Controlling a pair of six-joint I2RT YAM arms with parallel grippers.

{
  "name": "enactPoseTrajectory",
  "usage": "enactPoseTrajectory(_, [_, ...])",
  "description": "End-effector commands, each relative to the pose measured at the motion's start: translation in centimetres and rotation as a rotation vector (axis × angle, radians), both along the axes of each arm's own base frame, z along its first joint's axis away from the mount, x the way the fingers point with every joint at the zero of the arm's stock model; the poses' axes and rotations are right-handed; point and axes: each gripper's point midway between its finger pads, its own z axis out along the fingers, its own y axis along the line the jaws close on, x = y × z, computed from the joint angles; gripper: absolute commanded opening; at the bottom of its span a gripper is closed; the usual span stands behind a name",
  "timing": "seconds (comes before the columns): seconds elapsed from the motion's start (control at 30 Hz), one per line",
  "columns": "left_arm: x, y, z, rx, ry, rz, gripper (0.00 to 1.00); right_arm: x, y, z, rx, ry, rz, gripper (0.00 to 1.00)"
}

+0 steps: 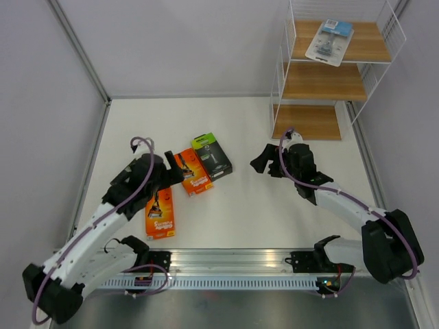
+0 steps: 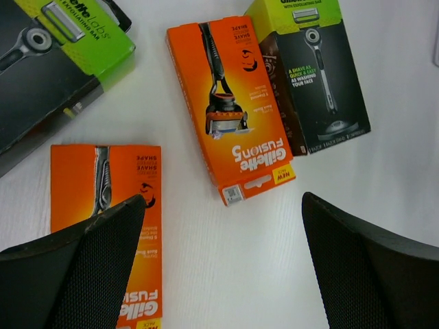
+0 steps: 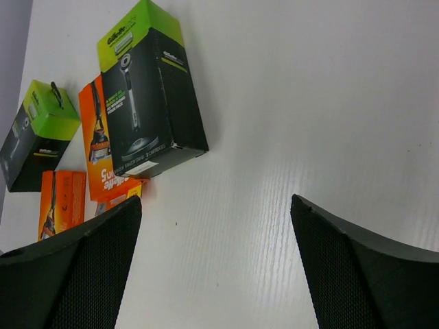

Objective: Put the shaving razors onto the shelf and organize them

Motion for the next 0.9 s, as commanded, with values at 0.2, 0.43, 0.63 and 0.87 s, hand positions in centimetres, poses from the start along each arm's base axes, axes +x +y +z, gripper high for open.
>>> enactPoseTrajectory(0.2, [13.2, -3.6, 1.2, 0.082, 0.067, 0.04, 1.0, 2.1, 1.8, 0.6, 0.184, 0.029, -0.174, 0.93])
enactPoseTrajectory(0.43, [21.7, -6.2, 1.0, 0.12, 0.011, -0.081, 1.0, 0.9, 5.9, -0.8, 0.27, 0.096, -0.233, 0.93])
enactPoseTrajectory(0.63, [25.8, -8.4, -3.2, 0.081, 0.066, -0.215, 1.0, 2.4, 8.0, -3.4, 0.191, 0.187, -0.233, 0.92])
enactPoseTrajectory(0.87, [26.5, -10.1, -7.2, 0.116, 0.107, -0.411, 0.97, 2.4, 11.0, -4.5, 0.295, 0.246, -0.142, 0.88])
